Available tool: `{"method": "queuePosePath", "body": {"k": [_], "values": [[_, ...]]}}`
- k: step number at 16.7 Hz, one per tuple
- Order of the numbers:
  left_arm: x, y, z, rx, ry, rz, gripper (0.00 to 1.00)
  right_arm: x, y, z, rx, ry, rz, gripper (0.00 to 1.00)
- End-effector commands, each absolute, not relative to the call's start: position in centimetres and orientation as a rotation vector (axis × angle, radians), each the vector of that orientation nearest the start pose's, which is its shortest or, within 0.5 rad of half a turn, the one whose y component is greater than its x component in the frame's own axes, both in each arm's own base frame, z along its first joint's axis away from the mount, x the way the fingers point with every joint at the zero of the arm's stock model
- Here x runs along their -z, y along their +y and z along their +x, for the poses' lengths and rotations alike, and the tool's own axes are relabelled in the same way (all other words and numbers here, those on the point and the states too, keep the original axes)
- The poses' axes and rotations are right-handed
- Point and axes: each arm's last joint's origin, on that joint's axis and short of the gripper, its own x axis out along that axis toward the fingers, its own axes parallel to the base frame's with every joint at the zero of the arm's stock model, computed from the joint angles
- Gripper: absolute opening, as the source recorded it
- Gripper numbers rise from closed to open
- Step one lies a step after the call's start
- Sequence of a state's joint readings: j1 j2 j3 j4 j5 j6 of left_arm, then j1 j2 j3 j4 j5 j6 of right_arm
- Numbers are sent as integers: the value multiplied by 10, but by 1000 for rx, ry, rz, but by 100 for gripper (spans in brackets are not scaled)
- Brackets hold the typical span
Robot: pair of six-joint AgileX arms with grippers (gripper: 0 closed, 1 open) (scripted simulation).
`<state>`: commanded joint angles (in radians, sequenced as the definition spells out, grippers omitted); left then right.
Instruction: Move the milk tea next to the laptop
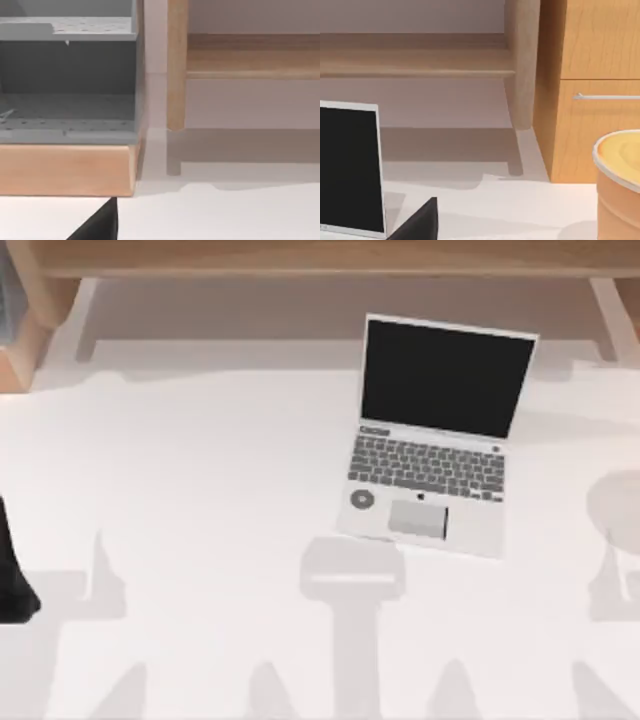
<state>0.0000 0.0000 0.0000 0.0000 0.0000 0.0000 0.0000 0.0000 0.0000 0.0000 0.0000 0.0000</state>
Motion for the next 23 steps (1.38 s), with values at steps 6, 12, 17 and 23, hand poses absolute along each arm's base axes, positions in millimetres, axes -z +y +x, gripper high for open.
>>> {"method": "queuePosePath", "body": {"k": [6, 12, 17, 23], "values": [[-160, -1, 106, 0, 0, 0, 100, -162, -5, 112, 1, 11, -9, 100], [-160, -1, 106, 0, 0, 0, 100, -160, -22, 137, 5, 76, -32, 100], [-160, -1, 106, 0, 0, 0, 100, -146, -46, 159, 11, 131, -36, 100], [-160, -1, 106, 0, 0, 0, 100, -121, -75, 171, 16, 179, -22, 100]]}}
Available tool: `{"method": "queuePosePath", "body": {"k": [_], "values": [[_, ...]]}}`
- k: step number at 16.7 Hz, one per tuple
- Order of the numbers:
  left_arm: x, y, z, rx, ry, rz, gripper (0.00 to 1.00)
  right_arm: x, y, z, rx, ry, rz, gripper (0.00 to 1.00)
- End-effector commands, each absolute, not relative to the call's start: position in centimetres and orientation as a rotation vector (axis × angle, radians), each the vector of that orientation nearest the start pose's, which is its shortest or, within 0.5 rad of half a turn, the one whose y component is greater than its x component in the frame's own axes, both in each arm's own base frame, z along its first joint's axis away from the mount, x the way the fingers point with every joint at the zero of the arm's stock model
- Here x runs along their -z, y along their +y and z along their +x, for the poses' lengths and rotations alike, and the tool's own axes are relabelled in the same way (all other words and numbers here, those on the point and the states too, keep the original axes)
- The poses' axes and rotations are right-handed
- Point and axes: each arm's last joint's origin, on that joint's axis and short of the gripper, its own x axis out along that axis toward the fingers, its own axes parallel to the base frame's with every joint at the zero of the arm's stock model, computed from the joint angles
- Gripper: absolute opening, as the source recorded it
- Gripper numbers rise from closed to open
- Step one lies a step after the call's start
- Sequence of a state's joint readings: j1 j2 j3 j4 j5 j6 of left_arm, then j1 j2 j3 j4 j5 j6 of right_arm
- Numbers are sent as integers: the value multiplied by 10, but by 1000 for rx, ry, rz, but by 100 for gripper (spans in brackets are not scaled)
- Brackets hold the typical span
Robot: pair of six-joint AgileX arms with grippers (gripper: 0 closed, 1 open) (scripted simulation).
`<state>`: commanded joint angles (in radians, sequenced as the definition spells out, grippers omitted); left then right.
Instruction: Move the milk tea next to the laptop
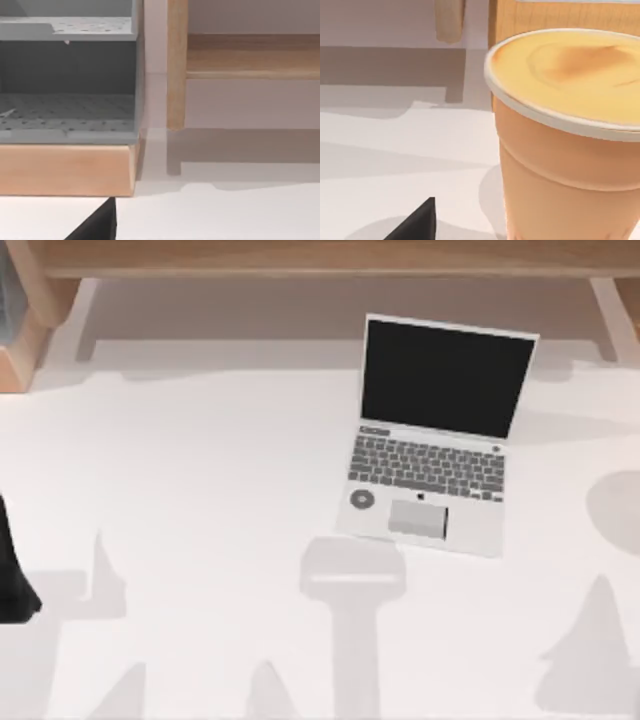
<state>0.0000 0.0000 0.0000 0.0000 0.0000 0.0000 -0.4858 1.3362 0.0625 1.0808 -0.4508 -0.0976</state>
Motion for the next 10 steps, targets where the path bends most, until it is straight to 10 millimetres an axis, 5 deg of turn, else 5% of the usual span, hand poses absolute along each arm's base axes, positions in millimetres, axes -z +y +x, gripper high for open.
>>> {"method": "queuePosePath", "body": {"k": [10], "values": [[-160, -1, 106, 0, 0, 0, 100, -104, -90, 172, 17, 199, -10, 100]]}}
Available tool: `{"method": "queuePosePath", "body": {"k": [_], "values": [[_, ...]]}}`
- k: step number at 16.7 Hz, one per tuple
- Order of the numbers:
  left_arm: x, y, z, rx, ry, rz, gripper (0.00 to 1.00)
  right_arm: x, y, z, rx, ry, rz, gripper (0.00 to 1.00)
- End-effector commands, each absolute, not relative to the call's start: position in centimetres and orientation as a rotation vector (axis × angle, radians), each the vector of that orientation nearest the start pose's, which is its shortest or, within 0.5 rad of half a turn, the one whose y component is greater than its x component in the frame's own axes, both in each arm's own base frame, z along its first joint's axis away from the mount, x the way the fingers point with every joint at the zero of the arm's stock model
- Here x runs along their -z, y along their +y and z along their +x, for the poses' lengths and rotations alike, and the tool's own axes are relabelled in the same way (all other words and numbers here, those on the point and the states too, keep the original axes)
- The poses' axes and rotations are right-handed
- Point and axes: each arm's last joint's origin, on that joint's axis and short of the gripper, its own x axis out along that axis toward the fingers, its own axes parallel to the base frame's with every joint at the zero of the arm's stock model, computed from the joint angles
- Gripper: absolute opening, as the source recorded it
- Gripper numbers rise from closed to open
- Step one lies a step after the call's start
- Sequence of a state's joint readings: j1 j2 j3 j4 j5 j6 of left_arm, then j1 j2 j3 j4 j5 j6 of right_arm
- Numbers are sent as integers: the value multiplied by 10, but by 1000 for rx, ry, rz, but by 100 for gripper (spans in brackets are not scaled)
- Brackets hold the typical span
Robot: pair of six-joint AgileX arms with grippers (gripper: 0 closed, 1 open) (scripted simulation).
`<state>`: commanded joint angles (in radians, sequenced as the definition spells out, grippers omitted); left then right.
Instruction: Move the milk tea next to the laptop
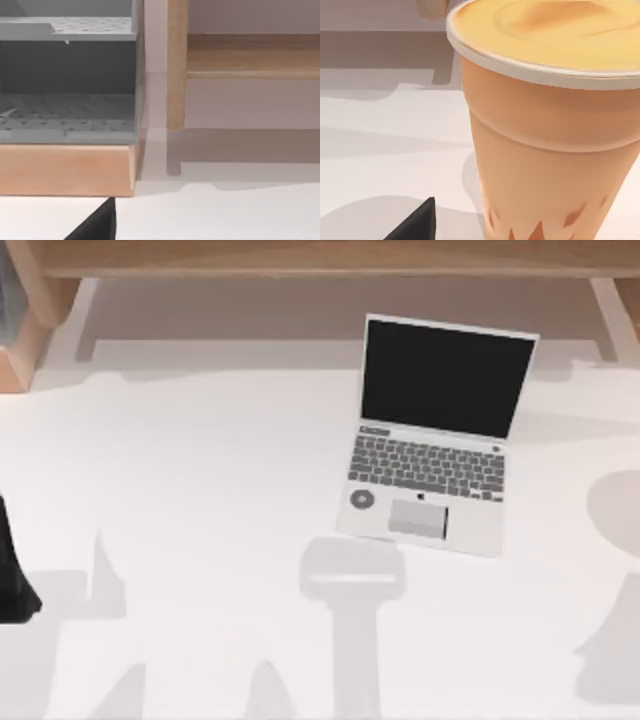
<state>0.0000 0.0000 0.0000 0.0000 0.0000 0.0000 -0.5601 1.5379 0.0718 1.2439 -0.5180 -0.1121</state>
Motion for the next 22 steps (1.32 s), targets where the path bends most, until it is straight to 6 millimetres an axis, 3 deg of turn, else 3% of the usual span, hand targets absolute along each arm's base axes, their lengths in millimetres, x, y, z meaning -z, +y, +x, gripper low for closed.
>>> {"method": "queuePosePath", "body": {"k": [4, 11, 16, 22], "values": [[-160, -1, 106, 0, 0, 0, 100, -105, -91, 182, 17, 195, -12, 100], [-160, -1, 106, 0, 0, 0, 100, -90, -92, 246, 17, 201, -9, 100], [-160, -1, 106, 0, 0, 0, 100, -89, -91, 251, 17, 199, -10, 100], [-160, -1, 106, 0, 0, 0, 100, -89, -91, 251, 17, 199, -10, 55]]}}
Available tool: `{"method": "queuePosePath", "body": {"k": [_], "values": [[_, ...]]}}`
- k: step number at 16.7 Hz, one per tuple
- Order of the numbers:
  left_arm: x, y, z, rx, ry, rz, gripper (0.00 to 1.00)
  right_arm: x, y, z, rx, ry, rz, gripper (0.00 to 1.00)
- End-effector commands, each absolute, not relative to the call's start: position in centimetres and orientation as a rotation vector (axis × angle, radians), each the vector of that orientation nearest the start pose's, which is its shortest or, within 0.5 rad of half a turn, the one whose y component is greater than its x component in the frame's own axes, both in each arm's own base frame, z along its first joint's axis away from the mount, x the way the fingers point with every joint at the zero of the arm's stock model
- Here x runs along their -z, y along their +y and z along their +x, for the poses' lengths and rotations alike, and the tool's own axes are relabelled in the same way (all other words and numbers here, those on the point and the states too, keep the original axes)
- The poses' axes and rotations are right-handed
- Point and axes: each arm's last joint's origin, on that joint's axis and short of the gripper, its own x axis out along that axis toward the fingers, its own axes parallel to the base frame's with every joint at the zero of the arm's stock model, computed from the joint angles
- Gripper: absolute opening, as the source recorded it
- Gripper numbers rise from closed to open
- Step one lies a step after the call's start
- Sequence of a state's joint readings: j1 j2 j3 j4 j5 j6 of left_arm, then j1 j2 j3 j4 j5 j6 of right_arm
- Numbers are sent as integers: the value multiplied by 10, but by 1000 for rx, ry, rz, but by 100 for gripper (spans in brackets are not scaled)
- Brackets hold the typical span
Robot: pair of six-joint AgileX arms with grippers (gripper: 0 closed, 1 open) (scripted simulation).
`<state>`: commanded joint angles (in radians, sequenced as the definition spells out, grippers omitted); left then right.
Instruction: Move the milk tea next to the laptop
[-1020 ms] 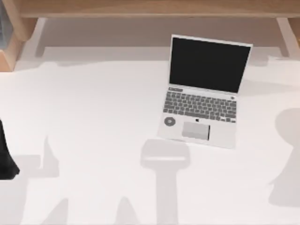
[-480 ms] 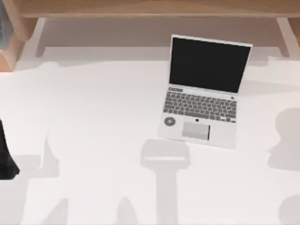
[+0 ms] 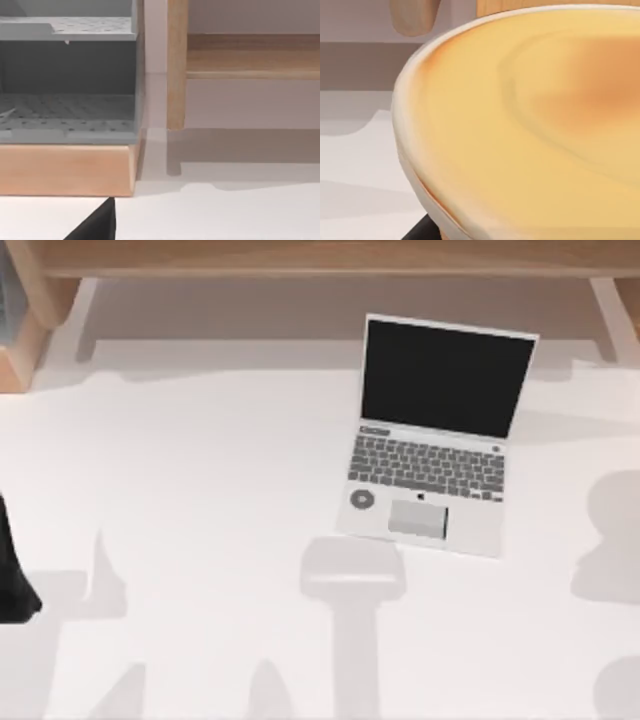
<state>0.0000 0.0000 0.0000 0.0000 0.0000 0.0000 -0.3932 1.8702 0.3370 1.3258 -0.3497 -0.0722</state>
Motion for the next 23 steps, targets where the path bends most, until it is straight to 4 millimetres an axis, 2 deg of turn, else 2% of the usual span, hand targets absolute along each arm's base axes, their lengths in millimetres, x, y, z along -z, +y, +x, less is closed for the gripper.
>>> {"method": "queuePosePath", "body": {"k": [7, 17, 23], "values": [[-160, -1, 106, 0, 0, 0, 100, -89, -91, 251, 17, 199, -10, 2], [-160, -1, 106, 0, 0, 0, 100, -89, -92, 250, 18, 201, -7, 0], [-160, -1, 106, 0, 0, 0, 100, -98, -91, 250, 18, 201, -7, 0]]}}
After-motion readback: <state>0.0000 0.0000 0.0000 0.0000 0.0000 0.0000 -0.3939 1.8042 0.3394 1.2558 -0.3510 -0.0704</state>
